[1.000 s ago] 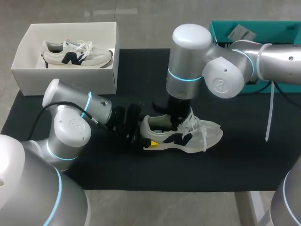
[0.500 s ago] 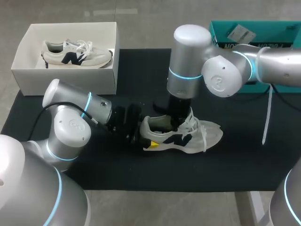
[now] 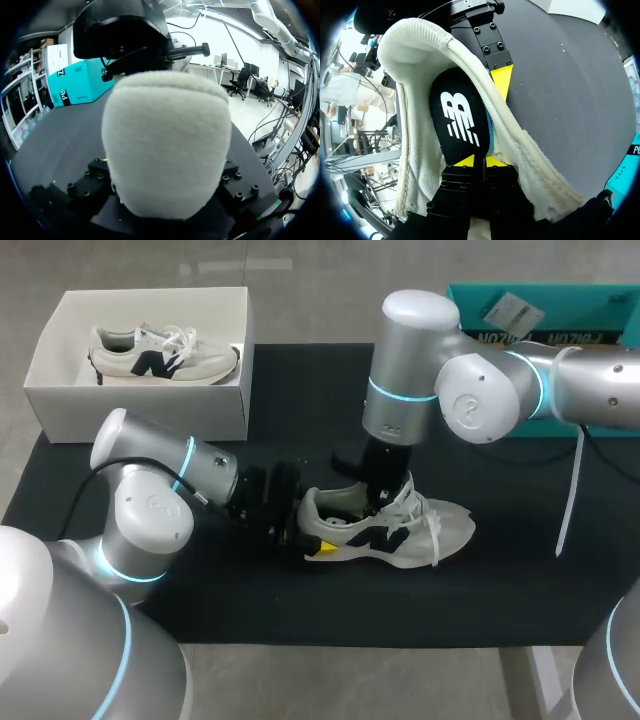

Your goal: Take the shoe out of the shoebox, open the shoe tongue, remove and reinsert the insole, then place the shoe into the shoebox

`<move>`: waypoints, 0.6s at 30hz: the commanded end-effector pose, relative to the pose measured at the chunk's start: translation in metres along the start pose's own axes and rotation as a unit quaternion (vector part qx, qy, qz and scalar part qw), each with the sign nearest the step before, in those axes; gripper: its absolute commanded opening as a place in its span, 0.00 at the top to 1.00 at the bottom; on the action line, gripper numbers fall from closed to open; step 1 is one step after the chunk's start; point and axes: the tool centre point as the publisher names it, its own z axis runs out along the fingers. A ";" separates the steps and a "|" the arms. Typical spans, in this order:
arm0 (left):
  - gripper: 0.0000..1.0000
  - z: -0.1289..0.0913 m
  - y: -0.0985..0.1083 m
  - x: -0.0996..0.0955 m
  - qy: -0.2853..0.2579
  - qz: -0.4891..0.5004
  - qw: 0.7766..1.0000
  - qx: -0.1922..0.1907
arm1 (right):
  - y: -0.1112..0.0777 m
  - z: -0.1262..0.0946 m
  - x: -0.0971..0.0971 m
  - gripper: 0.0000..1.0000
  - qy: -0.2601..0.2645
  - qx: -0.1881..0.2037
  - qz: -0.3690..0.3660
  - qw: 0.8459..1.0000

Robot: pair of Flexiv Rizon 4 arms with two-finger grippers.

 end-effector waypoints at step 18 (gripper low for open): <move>1.00 0.000 -0.001 -0.003 -0.002 0.000 1.000 -0.001 | -0.023 -0.056 0.015 1.00 -0.045 -0.044 -0.018 0.998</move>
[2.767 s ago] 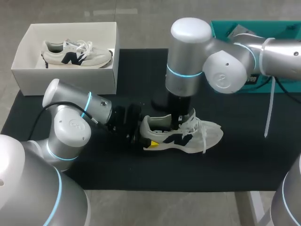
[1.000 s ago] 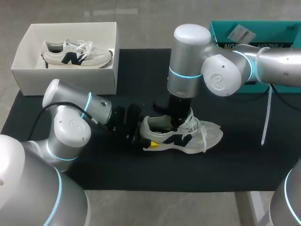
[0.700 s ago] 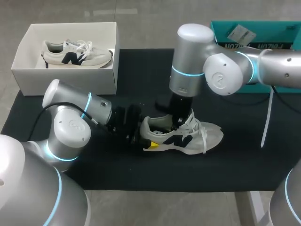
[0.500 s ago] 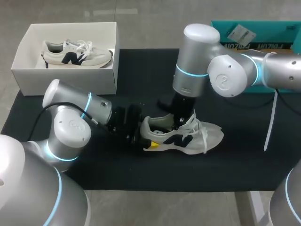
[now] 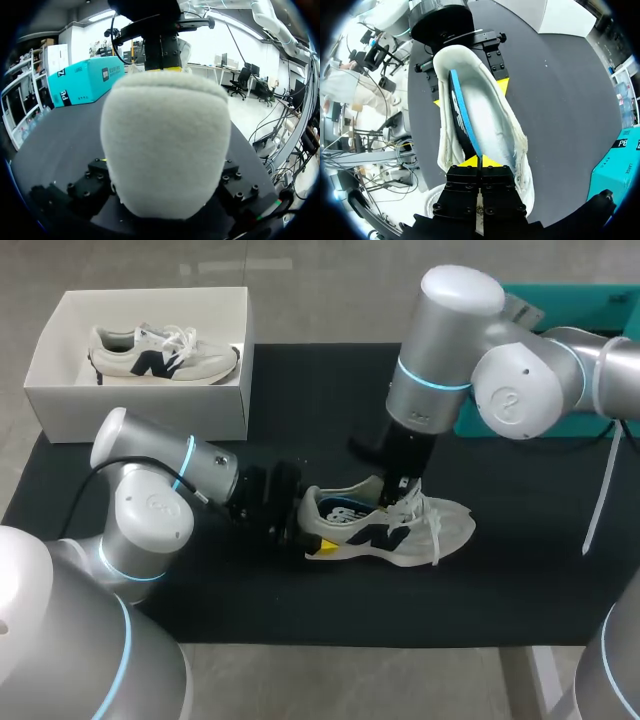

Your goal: Take the shoe out of the shoebox, open the shoe tongue, remove and reinsert the insole, then place the shoe into the shoebox

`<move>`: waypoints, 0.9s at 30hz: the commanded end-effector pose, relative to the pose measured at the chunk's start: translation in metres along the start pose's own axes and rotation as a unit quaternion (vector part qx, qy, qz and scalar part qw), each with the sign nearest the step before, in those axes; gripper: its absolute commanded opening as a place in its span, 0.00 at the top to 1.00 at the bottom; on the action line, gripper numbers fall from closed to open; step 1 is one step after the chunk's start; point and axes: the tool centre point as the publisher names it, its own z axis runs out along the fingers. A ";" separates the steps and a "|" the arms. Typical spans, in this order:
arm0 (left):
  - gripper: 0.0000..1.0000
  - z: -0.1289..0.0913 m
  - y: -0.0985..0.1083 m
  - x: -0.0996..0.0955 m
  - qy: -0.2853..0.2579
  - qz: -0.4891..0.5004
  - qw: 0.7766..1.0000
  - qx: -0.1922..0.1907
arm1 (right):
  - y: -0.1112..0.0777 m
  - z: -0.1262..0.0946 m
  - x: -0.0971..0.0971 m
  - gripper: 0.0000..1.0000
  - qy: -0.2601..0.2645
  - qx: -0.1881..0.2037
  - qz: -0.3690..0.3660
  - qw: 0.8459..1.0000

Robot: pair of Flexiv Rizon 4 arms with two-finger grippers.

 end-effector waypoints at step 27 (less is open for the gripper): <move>1.00 0.001 0.000 -0.001 -0.001 0.000 1.000 -0.001 | 0.047 -0.044 -0.009 1.00 -0.001 -0.186 -0.047 0.982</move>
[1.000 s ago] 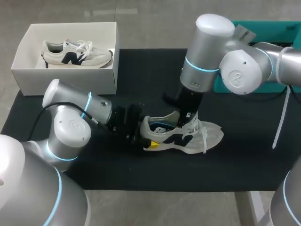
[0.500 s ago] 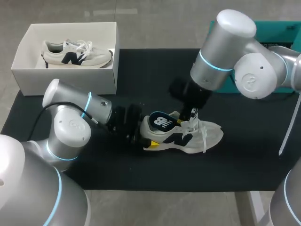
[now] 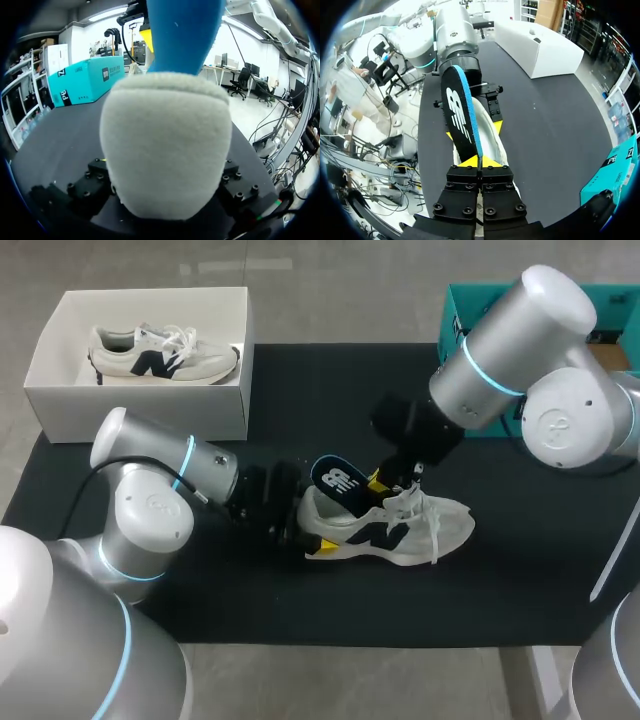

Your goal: Take the shoe out of the shoebox, open the shoe tongue, remove and reinsert the insole, then place the shoe into the shoebox

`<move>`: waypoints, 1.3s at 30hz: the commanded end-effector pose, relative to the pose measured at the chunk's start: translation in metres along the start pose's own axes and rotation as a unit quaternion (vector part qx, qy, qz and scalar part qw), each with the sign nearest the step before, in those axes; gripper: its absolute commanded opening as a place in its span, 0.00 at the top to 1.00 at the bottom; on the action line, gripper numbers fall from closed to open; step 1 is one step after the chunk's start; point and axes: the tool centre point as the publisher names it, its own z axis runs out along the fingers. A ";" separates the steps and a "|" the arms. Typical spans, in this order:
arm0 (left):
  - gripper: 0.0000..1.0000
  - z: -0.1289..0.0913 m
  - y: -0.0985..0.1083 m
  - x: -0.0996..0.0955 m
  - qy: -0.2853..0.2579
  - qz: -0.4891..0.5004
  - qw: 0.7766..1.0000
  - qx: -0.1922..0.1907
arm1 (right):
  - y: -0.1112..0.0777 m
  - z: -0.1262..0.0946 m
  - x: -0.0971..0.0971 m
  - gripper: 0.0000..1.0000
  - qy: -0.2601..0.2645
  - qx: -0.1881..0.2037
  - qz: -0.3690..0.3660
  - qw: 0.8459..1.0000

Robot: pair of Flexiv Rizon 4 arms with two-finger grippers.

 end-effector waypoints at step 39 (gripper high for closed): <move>1.00 0.001 0.000 -0.001 -0.001 0.000 1.000 -0.001 | 0.126 -0.080 -0.017 1.00 0.001 -0.125 -0.068 0.990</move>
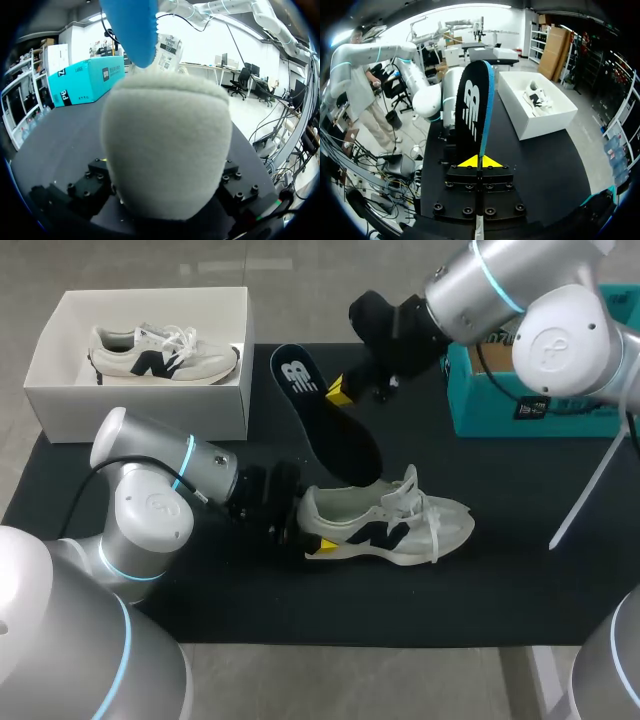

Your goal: Take the shoe out of the shoebox, open the shoe tongue, remove and reinsert the insole, then place the shoe into the shoebox

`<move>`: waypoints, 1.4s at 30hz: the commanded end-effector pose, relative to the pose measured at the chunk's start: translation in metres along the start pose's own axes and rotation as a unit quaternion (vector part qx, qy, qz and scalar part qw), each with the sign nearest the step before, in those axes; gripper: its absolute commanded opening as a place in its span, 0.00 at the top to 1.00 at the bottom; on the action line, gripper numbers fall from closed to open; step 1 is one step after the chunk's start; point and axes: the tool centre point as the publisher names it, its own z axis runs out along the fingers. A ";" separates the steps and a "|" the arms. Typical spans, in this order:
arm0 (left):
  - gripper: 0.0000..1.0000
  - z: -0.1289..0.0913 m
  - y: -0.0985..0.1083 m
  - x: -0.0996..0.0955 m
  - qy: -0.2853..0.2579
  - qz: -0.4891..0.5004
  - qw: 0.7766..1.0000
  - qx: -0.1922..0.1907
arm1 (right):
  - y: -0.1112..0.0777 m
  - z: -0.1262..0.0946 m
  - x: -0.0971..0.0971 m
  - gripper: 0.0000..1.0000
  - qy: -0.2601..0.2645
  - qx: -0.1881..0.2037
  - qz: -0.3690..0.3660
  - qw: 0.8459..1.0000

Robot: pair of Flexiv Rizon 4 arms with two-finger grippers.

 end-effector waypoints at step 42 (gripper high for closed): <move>1.00 0.001 0.000 0.000 0.000 0.000 1.000 -0.001 | 0.030 -0.055 0.057 1.00 -0.027 -0.133 0.197 0.971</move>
